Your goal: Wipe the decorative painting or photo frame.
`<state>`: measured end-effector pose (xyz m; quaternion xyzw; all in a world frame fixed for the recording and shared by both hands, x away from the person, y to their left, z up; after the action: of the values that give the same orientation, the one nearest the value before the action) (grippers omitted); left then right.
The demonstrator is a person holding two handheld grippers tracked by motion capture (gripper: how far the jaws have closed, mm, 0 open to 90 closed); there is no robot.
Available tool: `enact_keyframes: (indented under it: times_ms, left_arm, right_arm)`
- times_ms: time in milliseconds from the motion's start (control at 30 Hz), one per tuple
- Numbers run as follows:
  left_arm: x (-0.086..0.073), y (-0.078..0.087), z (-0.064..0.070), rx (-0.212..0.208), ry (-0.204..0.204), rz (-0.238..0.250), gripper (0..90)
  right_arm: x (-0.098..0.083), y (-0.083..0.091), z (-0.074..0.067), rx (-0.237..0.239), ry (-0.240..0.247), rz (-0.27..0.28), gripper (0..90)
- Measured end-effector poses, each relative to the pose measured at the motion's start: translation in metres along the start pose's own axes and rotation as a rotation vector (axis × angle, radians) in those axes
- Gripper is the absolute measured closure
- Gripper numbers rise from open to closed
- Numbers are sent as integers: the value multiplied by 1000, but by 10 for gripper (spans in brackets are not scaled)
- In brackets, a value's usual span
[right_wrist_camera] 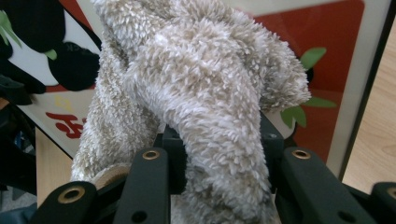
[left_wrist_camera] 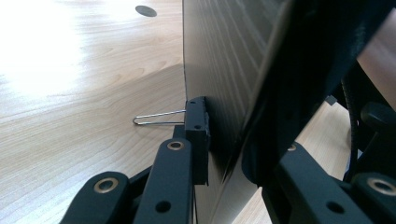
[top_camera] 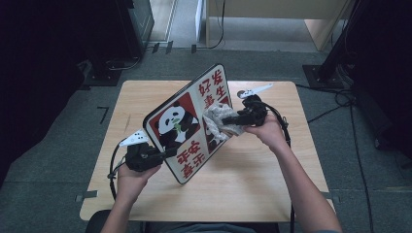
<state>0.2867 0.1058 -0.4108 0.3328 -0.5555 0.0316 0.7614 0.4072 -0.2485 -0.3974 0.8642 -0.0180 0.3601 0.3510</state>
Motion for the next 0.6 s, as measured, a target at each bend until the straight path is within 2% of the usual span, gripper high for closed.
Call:
enact_keyframes:
  times_ms: [367,433,600]
  left_arm:
    - [0,0,0,-2,3,3,775]
    - [0,0,0,-3,3,4,775]
    - [0,0,0,-3,2,4,775]
  right_arm:
    - [-14,-7,9,4,-22,-20,662]
    - [-17,-9,10,5,-15,-9,661]
    - [-25,-13,15,7,-33,-29,661]
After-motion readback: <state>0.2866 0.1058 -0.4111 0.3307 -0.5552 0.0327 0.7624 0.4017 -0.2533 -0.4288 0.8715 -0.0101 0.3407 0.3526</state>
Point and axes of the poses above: each handheld gripper's, and its own axes: y roughly backward along the jaws, x roughly out of its top, z roughly to its right, the point moved 1 cm from there along -y, roughly forward along the jaws, and after that the axes turned 12 degrees about -y, right-handed, at the moved point
